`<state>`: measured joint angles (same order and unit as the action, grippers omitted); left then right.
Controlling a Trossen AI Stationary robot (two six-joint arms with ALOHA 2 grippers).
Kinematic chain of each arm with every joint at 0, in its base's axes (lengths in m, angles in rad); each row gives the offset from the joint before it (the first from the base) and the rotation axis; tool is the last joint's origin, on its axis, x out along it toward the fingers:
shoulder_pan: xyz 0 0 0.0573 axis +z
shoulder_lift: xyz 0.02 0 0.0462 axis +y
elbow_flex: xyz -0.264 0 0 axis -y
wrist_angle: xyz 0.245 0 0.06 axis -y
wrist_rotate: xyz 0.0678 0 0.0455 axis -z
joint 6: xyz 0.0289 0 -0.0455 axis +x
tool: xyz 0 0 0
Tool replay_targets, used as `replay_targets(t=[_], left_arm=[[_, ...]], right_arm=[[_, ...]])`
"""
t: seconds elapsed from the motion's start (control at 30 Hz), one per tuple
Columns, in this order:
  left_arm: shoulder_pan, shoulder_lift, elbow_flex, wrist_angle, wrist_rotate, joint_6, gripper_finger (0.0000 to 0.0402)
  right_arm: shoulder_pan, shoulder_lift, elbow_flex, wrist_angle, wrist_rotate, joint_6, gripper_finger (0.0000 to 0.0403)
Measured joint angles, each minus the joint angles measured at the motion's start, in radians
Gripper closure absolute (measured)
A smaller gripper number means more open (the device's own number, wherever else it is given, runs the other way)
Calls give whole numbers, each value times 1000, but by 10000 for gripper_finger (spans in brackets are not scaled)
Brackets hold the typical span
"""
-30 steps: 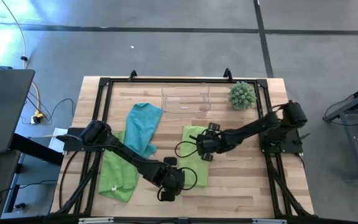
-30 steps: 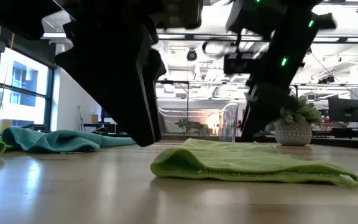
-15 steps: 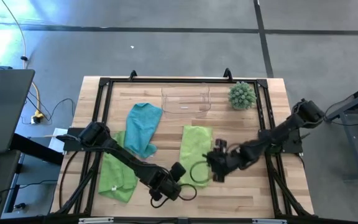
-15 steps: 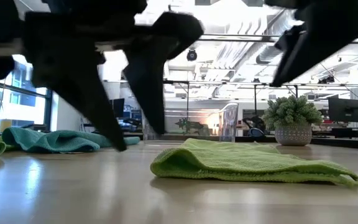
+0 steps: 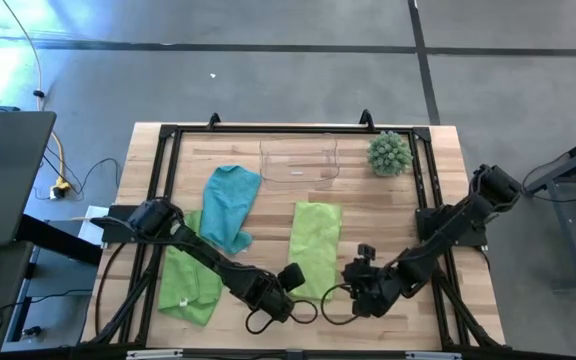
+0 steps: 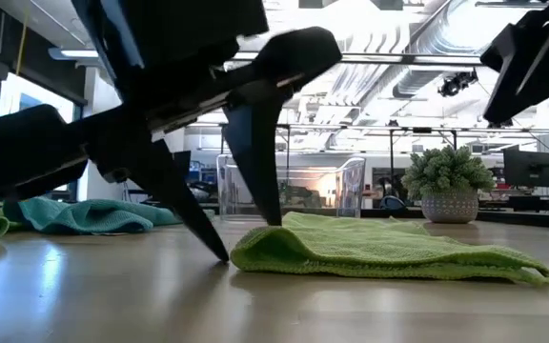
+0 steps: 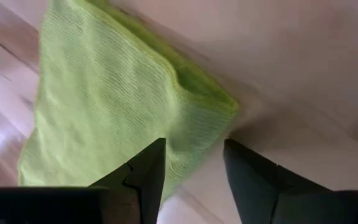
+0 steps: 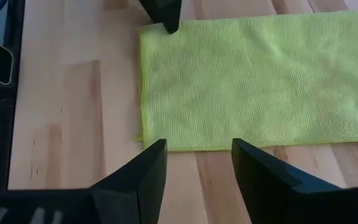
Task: Roll microfiber towels into tight, uniform cylinder then place into a basket
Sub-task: Roll the light green microfiber cloth
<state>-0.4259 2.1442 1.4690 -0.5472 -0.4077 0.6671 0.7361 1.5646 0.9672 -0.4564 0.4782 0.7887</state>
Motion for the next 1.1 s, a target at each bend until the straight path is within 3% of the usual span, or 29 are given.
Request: replay_targets(t=[0.27,0.6,0.8,1.1], left_arm=[[-17,12,2,17,2,-6,260],[-20,17,0,31,34,-151,394],[-20,18,0,35,22,-273,392],[-15,18,0,35,23,-361,398]], right_arm=[[25,0,0,6,23,19,229],[85,10,0,18,121,16,229],[92,134,0,122,112,4,229],[89,306,0,422,34,-184,229]])
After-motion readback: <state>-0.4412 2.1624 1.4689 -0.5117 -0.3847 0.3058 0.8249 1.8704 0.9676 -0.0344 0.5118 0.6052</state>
